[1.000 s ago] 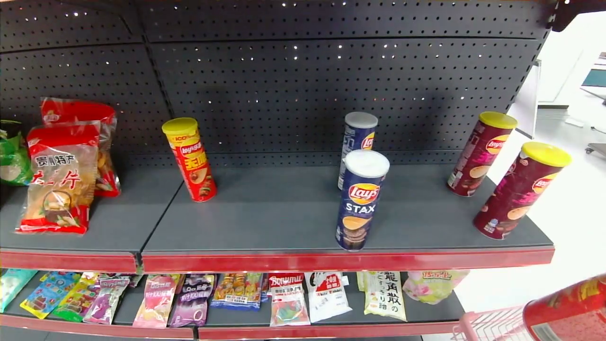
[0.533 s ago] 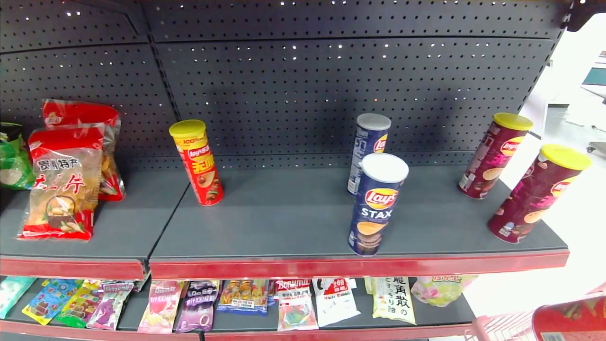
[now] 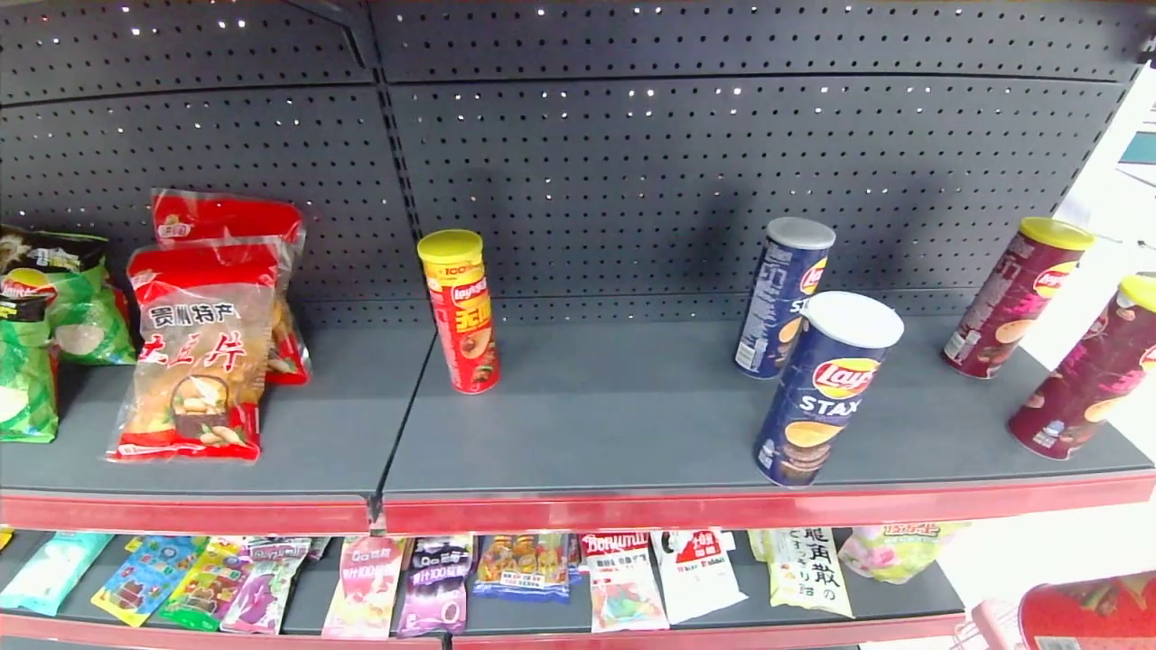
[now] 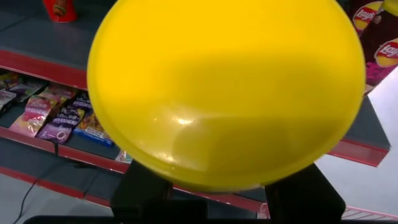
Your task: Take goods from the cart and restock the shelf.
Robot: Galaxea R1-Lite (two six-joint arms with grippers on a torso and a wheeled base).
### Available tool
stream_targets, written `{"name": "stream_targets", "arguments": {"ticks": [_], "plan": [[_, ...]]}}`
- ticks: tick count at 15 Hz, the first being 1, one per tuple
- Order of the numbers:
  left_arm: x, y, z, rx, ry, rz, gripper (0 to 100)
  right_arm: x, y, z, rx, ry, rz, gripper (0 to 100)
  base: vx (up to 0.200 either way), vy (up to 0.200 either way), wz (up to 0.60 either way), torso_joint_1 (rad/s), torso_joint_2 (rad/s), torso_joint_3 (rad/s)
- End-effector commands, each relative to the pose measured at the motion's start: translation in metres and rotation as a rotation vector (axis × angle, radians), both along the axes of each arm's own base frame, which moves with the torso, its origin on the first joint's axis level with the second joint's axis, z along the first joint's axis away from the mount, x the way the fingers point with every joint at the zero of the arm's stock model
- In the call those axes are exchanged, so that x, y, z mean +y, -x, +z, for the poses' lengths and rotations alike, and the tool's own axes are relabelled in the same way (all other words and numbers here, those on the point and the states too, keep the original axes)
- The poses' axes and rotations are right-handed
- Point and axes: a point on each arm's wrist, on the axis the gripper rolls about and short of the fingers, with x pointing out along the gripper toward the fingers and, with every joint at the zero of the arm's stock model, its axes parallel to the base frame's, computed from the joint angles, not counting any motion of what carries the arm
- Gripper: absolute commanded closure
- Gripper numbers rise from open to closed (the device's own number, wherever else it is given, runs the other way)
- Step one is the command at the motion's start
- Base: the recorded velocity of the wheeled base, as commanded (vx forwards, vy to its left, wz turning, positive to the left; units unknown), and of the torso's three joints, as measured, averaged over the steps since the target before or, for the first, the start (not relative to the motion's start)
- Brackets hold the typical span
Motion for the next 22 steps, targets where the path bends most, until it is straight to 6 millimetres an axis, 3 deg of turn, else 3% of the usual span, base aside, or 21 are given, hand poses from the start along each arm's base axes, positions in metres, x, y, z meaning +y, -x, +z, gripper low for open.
{"name": "stream_targets", "arguments": {"ticks": [1, 8, 16, 20, 21, 22], "plan": [[0.0, 0.0, 0.0, 0.0, 0.0, -0.001, 0, 0.0, 0.001, -0.002, -0.005, 0.0, 0.0, 100, 0.0, 0.2, 0.0, 0.002, 0.0, 0.002], [0.0, 0.0, 0.0, 0.0, 0.0, 0.001, 0, -0.001, 0.004, -0.007, -0.019, -0.002, -0.001, 100, 0.0, 0.2, 0.0, 0.004, 0.0, 0.0], [0.0, -0.003, 0.001, 0.034, -0.002, -0.01, 0, -0.005, 0.018, -0.028, -0.094, -0.02, -0.001, 100, 0.0, 0.0, 0.0, 0.0, 0.0, 0.0], [0.001, -0.009, 0.007, 0.106, -0.065, -0.169, 0, -0.005, 0.015, -0.045, -0.064, -0.015, -0.004, 100, 0.0, 0.0, 0.0, 0.0, 0.0, 0.0], [0.0, -0.015, 0.054, 0.084, -0.057, -0.194, 0, -0.004, 0.014, -0.045, -0.05, -0.01, -0.01, 100, 0.0, 0.0, 0.0, 0.0, 0.0, 0.0], [-0.003, -0.032, 0.089, 0.138, -0.025, -0.195, 0, -0.004, 0.012, -0.045, -0.036, -0.006, -0.02, 100, 0.0, 0.0, 0.0, 0.0, 0.0, 0.0]]}}
